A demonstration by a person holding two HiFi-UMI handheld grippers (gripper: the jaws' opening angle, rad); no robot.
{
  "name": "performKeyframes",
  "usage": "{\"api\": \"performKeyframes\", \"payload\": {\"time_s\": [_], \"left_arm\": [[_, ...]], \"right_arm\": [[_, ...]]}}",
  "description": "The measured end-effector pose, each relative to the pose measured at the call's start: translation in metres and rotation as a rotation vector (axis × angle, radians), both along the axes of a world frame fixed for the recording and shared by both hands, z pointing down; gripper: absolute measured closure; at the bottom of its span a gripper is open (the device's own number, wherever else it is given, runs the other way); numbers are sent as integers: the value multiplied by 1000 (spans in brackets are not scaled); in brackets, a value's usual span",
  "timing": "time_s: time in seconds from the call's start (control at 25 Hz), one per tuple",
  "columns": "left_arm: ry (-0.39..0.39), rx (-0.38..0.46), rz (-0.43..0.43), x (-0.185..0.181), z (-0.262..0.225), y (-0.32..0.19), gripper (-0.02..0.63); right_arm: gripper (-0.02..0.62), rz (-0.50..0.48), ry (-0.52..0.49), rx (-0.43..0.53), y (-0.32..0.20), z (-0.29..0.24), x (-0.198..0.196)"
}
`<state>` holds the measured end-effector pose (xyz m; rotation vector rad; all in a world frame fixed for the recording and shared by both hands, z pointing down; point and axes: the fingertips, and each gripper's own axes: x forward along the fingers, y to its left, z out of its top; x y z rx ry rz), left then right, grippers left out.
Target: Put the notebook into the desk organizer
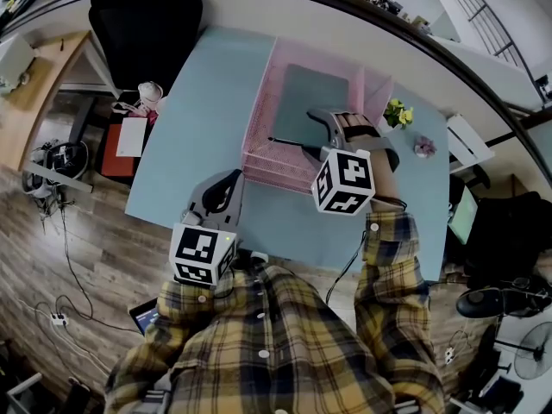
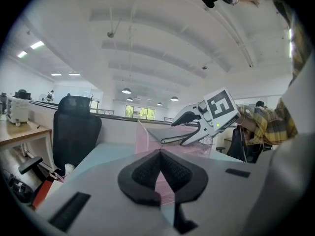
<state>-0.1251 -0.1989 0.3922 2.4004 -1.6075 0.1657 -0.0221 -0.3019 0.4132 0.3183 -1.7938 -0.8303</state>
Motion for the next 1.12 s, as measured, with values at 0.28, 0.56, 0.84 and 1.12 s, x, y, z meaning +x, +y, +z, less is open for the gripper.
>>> {"api": "performKeyframes", "payload": {"time_s": [0.28,0.56,0.84,1.12], "left_arm": [[1,6,1,-1,-1,6,612],[1,19,2,0,-7,15,612],[-2,33,20,8,-10,27,612],[-4,43,56,19,-14,37,612]], "right_arm": [[308,12,-6,-5,11,0,4],[304,25,-24,18,28,-12,12],[304,48,-73,78,48,-24,20],[304,94,-151,125,72,-38,32]]}}
